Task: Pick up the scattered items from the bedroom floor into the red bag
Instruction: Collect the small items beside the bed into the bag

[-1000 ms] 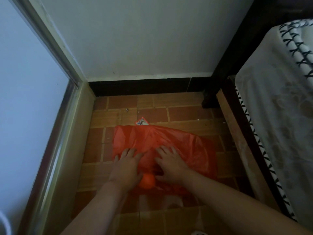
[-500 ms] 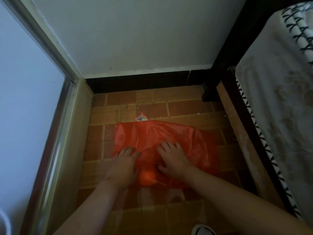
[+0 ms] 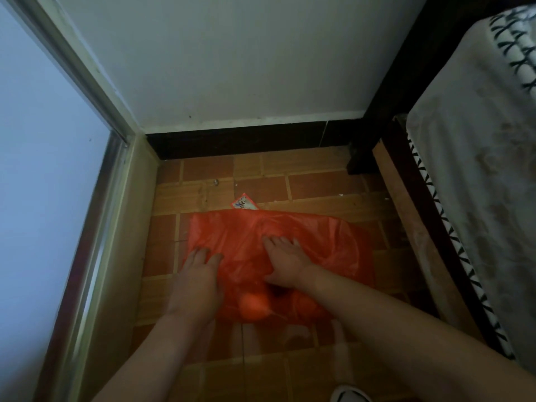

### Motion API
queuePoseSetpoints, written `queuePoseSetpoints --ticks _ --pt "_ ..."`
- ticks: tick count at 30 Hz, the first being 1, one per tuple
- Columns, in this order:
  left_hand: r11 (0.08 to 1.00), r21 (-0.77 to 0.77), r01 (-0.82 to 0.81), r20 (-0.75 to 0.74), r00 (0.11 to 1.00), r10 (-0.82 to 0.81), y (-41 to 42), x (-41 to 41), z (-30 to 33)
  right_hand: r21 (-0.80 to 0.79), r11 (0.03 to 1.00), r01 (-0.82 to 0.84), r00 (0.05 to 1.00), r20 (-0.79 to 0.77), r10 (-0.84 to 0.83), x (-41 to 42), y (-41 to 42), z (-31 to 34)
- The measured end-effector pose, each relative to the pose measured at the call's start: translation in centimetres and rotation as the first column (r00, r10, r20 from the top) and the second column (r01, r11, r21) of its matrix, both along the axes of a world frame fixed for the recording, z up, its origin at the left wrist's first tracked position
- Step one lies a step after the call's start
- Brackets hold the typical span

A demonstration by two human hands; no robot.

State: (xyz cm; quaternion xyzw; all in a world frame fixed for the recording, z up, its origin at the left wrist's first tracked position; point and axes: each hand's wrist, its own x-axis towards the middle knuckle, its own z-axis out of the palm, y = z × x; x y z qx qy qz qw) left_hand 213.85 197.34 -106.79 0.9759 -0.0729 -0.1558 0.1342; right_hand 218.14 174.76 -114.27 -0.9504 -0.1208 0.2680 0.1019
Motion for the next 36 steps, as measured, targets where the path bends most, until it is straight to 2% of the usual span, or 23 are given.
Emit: queuePoseSetpoints --ticks 3,7,9,13,17,18,19,20,22,23,24,26,28,30,32,36 --pt "0.996 0.018 0.092 0.0 0.996 -0.092 -0.1 -0.2 0.2 0.038 0.999 -0.007 0.999 0.035 0.005 -0.6 0.4 0.6" --pt "0.966 0.055 0.252 -0.082 0.966 -0.247 -1.5 -0.5 0.8 0.119 0.993 0.008 0.989 0.147 -0.025 -3.2 1.1 2.6" --pt "0.955 0.036 0.294 -0.103 0.952 -0.289 -2.2 -0.6 0.9 0.157 0.988 -0.001 0.989 0.148 -0.022 -4.9 1.4 4.2" --pt "0.935 0.009 0.354 -0.177 0.921 -0.347 -3.0 -0.8 0.1 0.326 0.944 0.048 0.995 0.071 -0.075 -8.2 1.0 5.8" --pt "0.885 0.094 0.456 -0.279 0.865 -0.417 -4.1 -1.6 -0.3 0.484 0.858 0.169 0.981 -0.168 -0.098 -9.9 -0.1 6.9" --pt "0.868 0.121 0.481 -0.301 0.851 -0.43 -4.3 -1.9 -0.3 0.488 0.861 0.144 0.981 -0.183 -0.061 -9.9 -0.5 7.4" --pt "0.854 0.143 0.501 -0.314 0.841 -0.441 -4.4 -2.1 -0.2 0.489 0.869 0.081 0.993 -0.111 -0.03 -9.7 -0.9 7.9" --pt "0.843 0.155 0.515 -0.318 0.834 -0.451 -4.3 -2.2 -0.2 0.479 0.878 -0.012 0.998 0.056 -0.017 -9.1 -1.5 8.1" --pt "0.835 0.162 0.525 -0.313 0.83 -0.461 -4.1 -2.3 -0.1 0.294 0.938 -0.182 0.907 0.418 0.045 -7.3 -2.5 7.6" --pt "0.837 0.153 0.526 -0.315 0.829 -0.463 -4.0 -2.3 0.1 0.153 0.968 -0.197 0.883 0.457 0.107 -6.2 -2.8 7.2" --pt "0.839 0.141 0.526 -0.327 0.824 -0.462 -3.8 -2.2 0.2 0.037 0.977 -0.208 0.902 0.393 0.177 -5.1 -3.2 6.6" --pt "0.838 0.129 0.53 -0.371 0.81 -0.455 -3.5 -2.2 0.4 -0.107 0.958 -0.268 0.946 0.159 0.282 -3.4 -3.8 5.0" --pt "0.846 0.133 0.516 -0.414 0.805 -0.425 -3.1 -2.3 0.6 -0.207 0.917 -0.341 0.935 0.026 0.353 -2.5 -4.7 3.0" --pt "0.87 0.149 0.47 -0.462 0.811 -0.359 -2.7 -2.5 0.7 -0.282 0.885 -0.37 0.924 -0.015 0.382 -2.3 -5.8 1.6" --pt "0.886 0.174 0.429 -0.474 0.825 -0.306 -2.2 -2.7 0.8 -0.313 0.897 -0.312 0.947 -0.031 0.319 -2.2 -7.1 0.8" --pt "0.831 0.303 0.467 -0.473 0.83 -0.294 -0.9 -2.9 0.3 -0.358 0.894 -0.269 0.962 -0.048 0.27 -2.6 -9.3 -0.7"
